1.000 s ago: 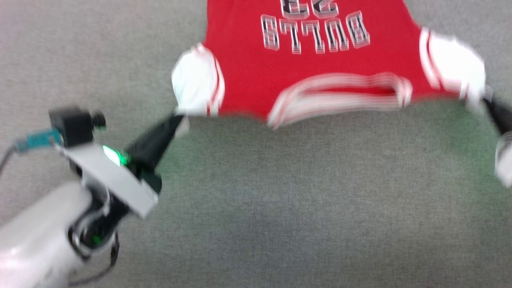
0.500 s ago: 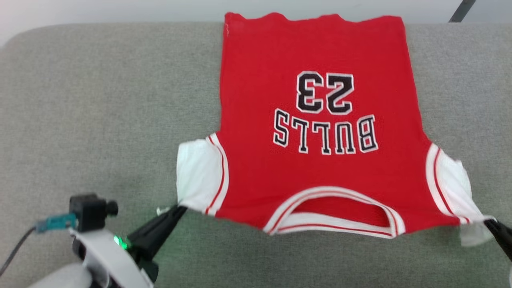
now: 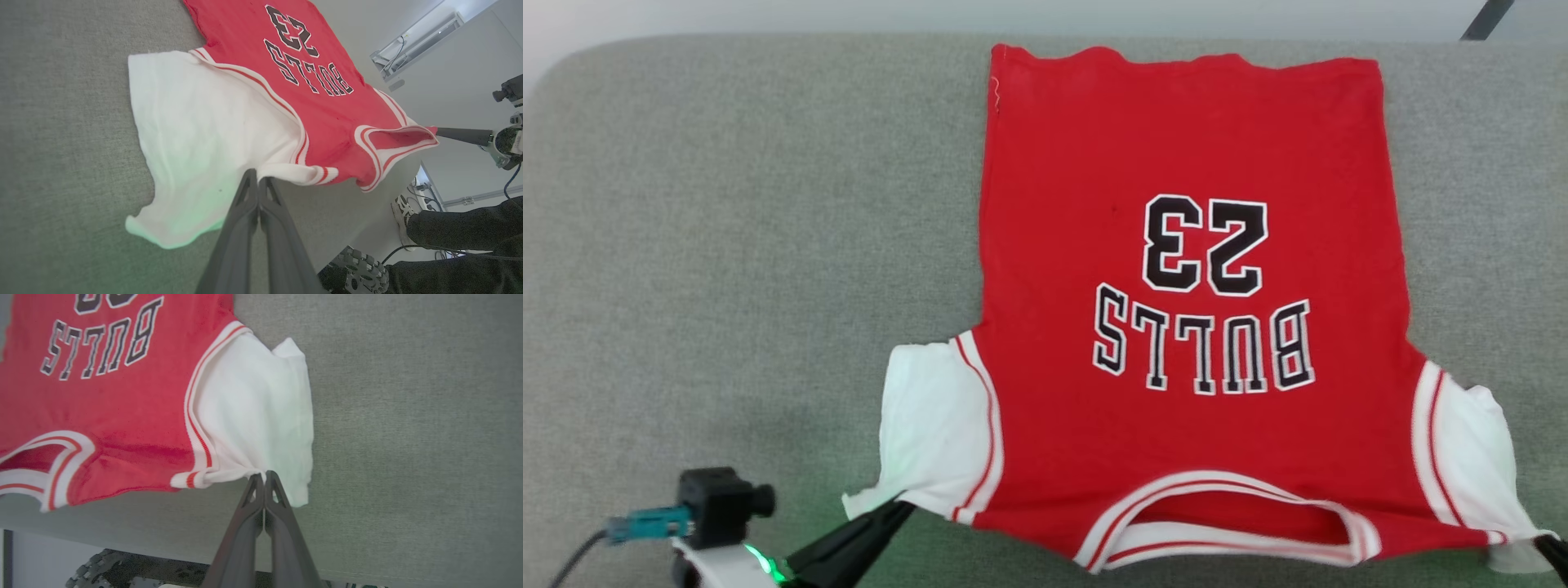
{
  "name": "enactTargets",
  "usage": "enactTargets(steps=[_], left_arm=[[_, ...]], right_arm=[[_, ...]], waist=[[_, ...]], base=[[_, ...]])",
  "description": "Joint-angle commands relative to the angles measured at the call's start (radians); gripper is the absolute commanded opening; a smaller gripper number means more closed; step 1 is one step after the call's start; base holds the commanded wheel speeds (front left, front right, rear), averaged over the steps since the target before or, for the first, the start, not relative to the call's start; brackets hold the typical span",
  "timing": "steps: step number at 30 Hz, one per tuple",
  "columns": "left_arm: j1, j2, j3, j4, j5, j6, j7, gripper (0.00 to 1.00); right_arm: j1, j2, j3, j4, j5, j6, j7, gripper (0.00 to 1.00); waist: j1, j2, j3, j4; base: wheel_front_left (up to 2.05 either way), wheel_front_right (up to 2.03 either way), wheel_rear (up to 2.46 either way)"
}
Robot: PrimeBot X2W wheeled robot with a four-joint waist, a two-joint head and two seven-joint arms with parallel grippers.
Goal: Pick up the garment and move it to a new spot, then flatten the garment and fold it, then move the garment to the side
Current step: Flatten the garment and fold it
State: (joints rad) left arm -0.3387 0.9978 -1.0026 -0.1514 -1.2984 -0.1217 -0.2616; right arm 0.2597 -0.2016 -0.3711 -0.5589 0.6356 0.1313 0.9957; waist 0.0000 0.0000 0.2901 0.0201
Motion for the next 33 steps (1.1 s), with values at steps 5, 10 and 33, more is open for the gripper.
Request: enactTargets(steps=[5, 10, 33], left_arm=[[-0.031, -0.059, -0.027, 0.049, 0.025, 0.001, 0.039, 0.0], [-0.05, -0.099, -0.049, 0.13, 0.047, -0.003, 0.053, 0.0], [-0.1, -0.199, -0.114, 0.331, 0.05, -0.003, 0.038, 0.0]], right_arm=[[-0.003, -0.018, 0.061, 0.07, -0.058, -0.001, -0.042, 0.0], [-0.041, -0.012, 0.142, 0.149, -0.075, -0.001, -0.088, 0.0], [-0.176, -0.06, 0.379, 0.409, -0.181, -0.001, -0.264, 0.96]], waist=[[0.0, 0.0, 0.038, 0.002], [0.0, 0.0, 0.069, -0.002], [0.0, 0.0, 0.095, -0.03]], base=[[0.0, 0.0, 0.0], [0.0, 0.0, 0.0], [0.0, 0.0, 0.0]])
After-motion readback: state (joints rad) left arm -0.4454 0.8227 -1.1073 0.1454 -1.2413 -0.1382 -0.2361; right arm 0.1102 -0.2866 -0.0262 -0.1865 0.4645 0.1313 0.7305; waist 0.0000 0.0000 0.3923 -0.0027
